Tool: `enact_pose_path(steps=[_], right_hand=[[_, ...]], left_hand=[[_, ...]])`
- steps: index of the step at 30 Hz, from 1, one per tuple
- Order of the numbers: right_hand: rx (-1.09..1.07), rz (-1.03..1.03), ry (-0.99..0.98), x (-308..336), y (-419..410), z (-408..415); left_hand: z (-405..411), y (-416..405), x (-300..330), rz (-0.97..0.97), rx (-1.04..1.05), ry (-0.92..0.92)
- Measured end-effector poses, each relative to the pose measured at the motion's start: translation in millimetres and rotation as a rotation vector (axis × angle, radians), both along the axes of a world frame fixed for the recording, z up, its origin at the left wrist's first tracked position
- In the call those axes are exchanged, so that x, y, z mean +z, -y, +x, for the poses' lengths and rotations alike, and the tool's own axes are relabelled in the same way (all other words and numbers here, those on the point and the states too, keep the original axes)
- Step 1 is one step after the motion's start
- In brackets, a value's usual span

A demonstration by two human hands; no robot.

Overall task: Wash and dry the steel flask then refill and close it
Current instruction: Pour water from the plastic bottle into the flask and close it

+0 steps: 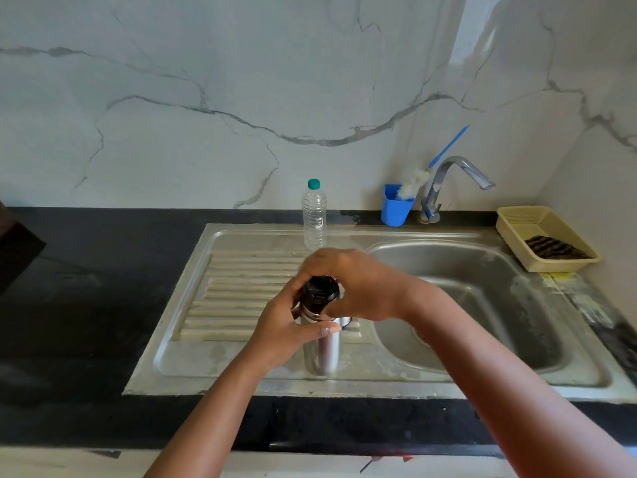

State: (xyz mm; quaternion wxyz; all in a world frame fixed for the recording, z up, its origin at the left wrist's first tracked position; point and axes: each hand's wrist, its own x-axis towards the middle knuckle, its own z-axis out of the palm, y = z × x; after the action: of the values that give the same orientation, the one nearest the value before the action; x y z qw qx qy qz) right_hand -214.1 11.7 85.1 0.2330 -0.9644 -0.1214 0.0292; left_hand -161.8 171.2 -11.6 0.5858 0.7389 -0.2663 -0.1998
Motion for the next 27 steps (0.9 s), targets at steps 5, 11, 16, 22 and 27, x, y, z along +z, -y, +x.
enact_pose_path(steps=[5, 11, 16, 22, 27], right_hand=[[-0.204, -0.197, 0.117, -15.3, -11.0, -4.8], [-0.163, -0.147, 0.194, -6.8, -10.2, -4.3], [0.021, -0.013, -0.023, -0.4, 1.2, -0.7], [-0.21, -0.26, 0.114, -23.0, -5.5, -3.8], [-0.049, 0.117, -0.025, -2.0, 10.6, -0.5]], left_hand=[[1.3, -0.6, -2.3, 0.005, -0.006, 0.003], [1.5, -0.6, -4.7, -0.022, -0.011, -0.028], [1.8, -1.5, -5.0, -0.007, -0.012, -0.018], [0.3, -1.7, -3.7, -0.005, -0.016, -0.011], [-0.2, -1.3, -4.4, -0.041, -0.013, -0.042]])
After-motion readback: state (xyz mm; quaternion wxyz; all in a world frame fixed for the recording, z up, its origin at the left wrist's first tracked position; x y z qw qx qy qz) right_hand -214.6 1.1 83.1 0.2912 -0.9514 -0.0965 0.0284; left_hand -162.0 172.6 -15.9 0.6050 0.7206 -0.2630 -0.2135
